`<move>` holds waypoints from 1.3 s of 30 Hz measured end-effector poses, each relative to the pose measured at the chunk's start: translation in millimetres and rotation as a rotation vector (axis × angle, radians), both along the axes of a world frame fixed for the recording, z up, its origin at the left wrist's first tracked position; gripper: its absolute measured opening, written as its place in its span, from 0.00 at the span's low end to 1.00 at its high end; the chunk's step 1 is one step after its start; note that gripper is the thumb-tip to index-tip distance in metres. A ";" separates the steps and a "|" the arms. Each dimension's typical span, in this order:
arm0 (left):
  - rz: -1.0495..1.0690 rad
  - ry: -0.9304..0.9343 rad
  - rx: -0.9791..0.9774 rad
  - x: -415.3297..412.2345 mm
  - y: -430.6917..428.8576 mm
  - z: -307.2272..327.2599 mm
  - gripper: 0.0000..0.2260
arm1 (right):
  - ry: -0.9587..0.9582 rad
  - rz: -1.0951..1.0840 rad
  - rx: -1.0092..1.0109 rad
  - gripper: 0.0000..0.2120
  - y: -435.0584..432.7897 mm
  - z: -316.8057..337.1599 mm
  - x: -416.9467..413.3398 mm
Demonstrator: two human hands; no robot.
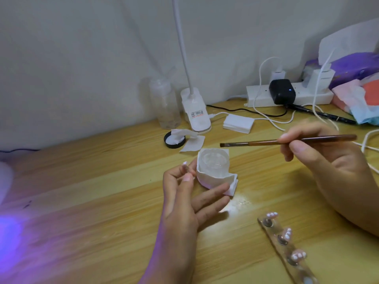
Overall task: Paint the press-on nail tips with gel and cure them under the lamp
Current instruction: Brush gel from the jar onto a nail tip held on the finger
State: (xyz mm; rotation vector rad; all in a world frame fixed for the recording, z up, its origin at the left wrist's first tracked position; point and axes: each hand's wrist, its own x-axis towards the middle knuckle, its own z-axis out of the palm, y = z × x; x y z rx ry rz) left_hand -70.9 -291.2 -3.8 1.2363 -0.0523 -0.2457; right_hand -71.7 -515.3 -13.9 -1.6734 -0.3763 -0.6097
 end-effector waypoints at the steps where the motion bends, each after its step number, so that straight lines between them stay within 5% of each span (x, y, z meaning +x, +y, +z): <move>1: -0.006 -0.019 0.016 0.0 0.1 -1.0 0.18 | -0.002 0.010 -0.003 0.09 0.3 -0.1 -0.4; 5: 0.021 -0.061 0.009 0.1 -1.4 -5.6 0.10 | 0.008 0.051 -0.024 0.11 2.1 0.0 -1.4; 21: -0.095 -0.130 0.016 -2.3 -2.3 -9.7 0.08 | 0.019 0.179 -0.147 0.12 5.6 2.3 -6.7; 34: -0.113 -0.159 0.010 -3.4 -2.5 -14.5 0.07 | -0.222 0.066 -0.617 0.09 7.5 2.3 -11.7; 39: -0.122 -0.136 0.032 -6.1 -1.7 -9.4 0.11 | -0.125 0.134 -0.533 0.10 8.8 1.1 -9.0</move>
